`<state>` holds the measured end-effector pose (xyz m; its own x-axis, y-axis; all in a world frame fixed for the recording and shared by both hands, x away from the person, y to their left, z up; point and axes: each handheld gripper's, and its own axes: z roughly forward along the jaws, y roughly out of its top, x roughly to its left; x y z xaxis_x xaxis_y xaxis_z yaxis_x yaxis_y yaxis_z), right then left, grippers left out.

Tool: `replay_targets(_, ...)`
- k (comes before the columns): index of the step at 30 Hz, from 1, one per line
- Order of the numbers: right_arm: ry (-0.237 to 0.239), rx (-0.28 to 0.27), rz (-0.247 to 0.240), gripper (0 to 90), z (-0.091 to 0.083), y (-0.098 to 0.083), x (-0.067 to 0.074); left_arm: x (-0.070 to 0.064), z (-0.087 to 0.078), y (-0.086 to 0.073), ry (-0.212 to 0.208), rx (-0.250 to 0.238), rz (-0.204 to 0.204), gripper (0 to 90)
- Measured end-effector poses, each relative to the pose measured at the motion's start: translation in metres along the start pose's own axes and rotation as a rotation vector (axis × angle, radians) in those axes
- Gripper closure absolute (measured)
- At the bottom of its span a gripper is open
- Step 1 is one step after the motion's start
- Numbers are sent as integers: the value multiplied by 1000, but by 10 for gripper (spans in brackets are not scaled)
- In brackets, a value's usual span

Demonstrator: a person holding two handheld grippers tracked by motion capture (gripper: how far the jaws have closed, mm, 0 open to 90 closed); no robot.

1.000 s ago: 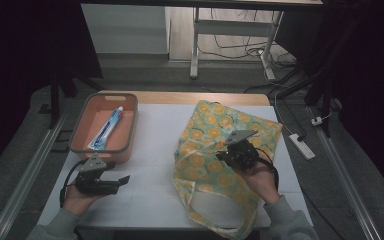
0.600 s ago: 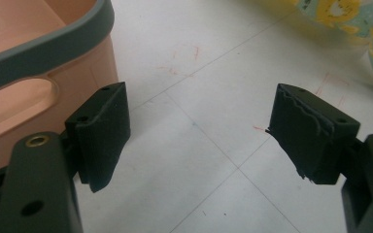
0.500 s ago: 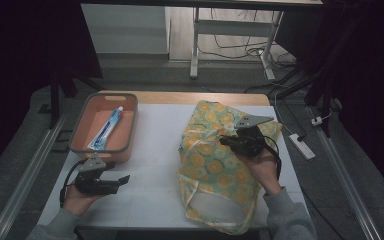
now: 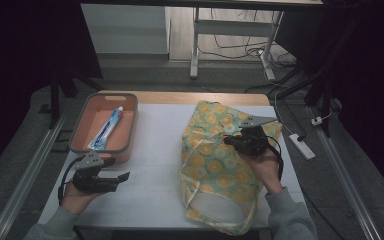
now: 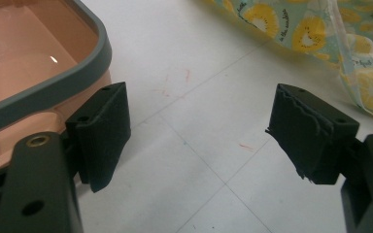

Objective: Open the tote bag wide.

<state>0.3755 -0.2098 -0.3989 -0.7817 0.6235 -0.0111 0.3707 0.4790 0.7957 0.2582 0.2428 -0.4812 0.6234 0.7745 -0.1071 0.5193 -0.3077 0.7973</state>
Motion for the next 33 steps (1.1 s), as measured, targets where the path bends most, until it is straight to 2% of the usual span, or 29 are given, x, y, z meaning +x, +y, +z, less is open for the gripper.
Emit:
replay_targets(8,18,-15,-5,900,9,4,8,-2,-1,4,3,-1,2,230)
replay_targets(14,40,-24,-34,900,25,20,24,1,-1,3,2,-4,-1,230)
replay_targets(16,30,-39,-43,900,28,27,25,2,-1,2,2,-2,-6,231)
replay_targets(19,51,-62,-21,900,32,41,21,4,0,1,2,1,-7,230)
replay_targets(22,44,-50,-20,900,37,47,16,4,0,1,1,-1,-7,230)
replay_targets(28,20,-70,38,900,53,43,0,4,1,0,5,2,-8,231)
replay_targets(33,30,-79,51,900,60,37,0,4,1,0,7,7,-5,231)
